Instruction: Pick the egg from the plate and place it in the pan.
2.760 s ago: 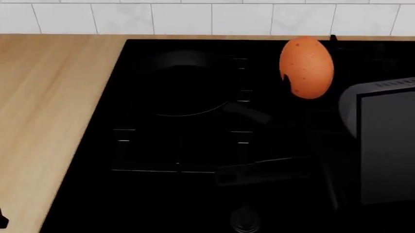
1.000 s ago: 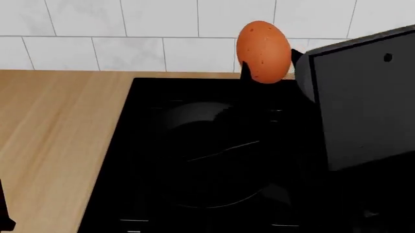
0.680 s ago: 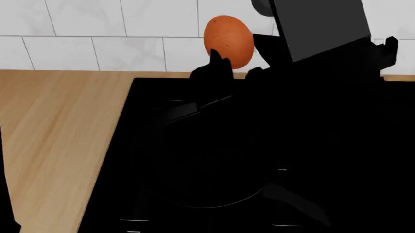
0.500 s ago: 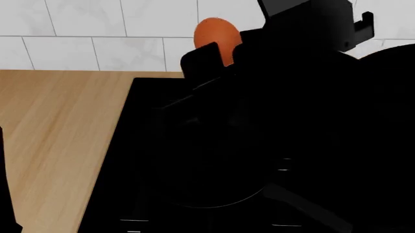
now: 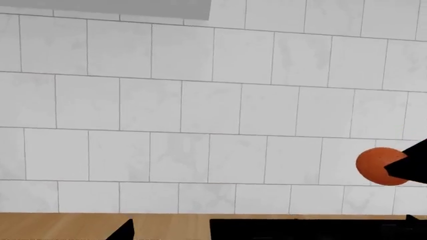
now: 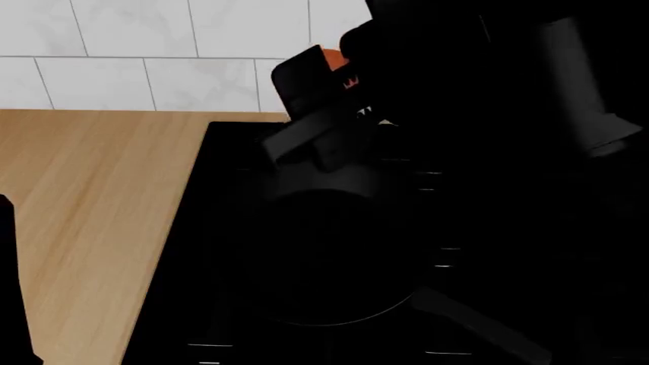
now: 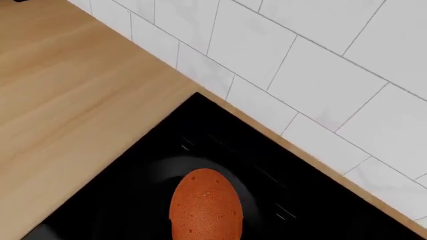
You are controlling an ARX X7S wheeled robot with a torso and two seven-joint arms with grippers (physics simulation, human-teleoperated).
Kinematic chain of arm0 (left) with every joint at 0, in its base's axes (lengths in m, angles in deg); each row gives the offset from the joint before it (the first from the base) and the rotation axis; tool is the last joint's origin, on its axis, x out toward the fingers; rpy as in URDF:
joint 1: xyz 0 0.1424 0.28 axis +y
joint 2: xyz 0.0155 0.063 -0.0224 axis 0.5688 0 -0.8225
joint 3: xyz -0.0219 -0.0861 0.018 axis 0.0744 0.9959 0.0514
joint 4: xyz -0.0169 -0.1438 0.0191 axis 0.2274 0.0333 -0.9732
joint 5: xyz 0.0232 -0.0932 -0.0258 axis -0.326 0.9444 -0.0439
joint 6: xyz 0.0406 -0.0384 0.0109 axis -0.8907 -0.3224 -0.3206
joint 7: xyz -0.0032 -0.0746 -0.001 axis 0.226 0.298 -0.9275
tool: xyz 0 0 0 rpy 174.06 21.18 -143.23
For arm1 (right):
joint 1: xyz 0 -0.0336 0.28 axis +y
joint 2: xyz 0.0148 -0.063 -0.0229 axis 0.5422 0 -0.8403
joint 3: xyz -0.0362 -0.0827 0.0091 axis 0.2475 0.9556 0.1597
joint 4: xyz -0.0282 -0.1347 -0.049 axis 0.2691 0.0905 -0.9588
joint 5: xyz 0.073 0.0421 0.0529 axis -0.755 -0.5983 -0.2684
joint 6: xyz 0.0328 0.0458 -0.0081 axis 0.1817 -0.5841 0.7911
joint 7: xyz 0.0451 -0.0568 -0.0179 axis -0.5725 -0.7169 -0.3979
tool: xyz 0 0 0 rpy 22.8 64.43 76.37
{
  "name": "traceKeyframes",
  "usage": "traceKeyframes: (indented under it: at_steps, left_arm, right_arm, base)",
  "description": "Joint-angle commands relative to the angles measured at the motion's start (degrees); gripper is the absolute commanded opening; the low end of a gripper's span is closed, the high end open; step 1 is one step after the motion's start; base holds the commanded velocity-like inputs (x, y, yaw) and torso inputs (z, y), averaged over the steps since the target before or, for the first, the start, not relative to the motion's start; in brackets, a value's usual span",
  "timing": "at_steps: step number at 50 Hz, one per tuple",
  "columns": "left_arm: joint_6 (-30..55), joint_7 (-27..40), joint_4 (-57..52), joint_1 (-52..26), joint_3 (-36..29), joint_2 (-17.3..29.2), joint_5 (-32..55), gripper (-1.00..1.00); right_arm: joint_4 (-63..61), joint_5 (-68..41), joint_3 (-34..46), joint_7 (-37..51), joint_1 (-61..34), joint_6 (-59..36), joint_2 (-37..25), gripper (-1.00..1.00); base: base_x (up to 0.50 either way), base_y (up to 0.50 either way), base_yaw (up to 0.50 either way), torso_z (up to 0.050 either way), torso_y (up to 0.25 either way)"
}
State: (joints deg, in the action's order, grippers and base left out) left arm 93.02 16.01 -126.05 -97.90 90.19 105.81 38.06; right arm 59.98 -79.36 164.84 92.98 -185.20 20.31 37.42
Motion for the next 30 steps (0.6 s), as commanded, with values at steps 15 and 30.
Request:
traceKeyframes:
  at_steps: [15, 30]
  left_arm:
    - [1.0, 0.0, 0.0, 0.3, 0.7, -1.8, 0.2, 1.0]
    - [2.1, 0.0, 0.0, 0.6, 0.2, -3.3, -0.4, 1.0]
  right_arm:
    - [8.8, 4.1, 1.6, -8.6, 0.9, -7.3, 7.1, -1.0]
    - [13.9, 7.9, 2.7, -12.9, 3.7, -7.2, 11.3, -1.0]
  base:
    - [0.0, 0.0, 0.0, 0.0, 0.0]
    - [0.0, 0.0, 0.0, 0.0, 0.0]
